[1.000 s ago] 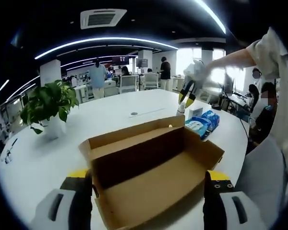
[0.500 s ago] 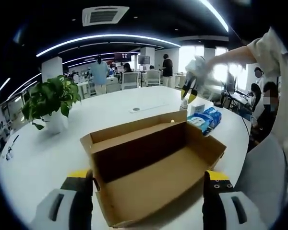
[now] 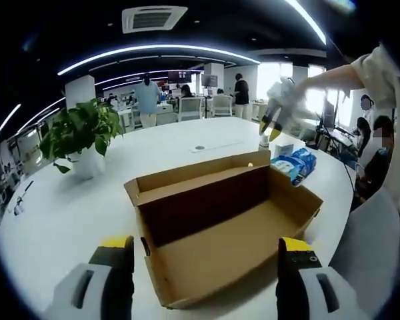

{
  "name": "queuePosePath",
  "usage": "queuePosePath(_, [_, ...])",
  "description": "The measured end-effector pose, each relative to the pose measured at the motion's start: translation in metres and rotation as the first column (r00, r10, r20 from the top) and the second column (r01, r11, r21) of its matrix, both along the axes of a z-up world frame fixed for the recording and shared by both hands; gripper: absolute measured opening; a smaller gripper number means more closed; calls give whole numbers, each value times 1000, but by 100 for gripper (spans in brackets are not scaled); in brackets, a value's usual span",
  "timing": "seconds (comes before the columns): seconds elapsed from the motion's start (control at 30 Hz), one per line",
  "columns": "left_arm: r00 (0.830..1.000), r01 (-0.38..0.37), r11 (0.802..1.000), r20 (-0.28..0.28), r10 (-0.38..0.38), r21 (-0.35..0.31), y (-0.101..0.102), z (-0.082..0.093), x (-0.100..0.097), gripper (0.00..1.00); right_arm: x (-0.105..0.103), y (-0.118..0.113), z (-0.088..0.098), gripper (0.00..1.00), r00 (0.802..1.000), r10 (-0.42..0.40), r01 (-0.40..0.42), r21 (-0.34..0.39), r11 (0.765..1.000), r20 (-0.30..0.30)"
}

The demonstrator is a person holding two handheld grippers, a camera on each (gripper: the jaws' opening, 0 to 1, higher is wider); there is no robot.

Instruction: Operate the shoe box by opening the lid, removing the specified soft item, and placing it in the target area until the item is outside and the box remains undamaged.

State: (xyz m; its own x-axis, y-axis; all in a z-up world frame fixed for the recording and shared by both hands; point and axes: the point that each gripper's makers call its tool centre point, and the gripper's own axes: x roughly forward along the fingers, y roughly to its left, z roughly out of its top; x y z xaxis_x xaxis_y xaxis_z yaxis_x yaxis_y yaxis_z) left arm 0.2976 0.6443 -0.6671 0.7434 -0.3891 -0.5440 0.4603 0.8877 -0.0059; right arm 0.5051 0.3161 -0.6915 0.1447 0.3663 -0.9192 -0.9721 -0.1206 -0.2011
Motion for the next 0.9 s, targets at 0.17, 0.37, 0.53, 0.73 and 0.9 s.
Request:
queuePosePath(0.17, [999, -45, 999, -10, 45, 1, 11, -2, 1, 84, 4, 0, 1, 26, 1000, -6, 6, 1, 1000, 18])
queuePosePath(0.37, [992, -118, 993, -40, 118, -9, 27, -10, -1, 73, 4, 2, 13, 31, 999, -35, 34, 26, 999, 34])
queuePosePath(0.53, [978, -197, 980, -70, 195, -20, 40, -16, -3, 61, 0, 8, 29, 36, 995, -84, 81, 69, 994, 44])
queuePosePath(0.73, [958, -274, 961, -86, 272, -17, 57, -21, -5, 43, 0, 16, 46, 38, 978, -199, 192, 111, 975, 56])
queuePosePath(0.9, [944, -315, 949, -108, 310, -25, 66, -25, -8, 33, -6, 23, 53, 37, 963, -267, 260, 148, 954, 31])
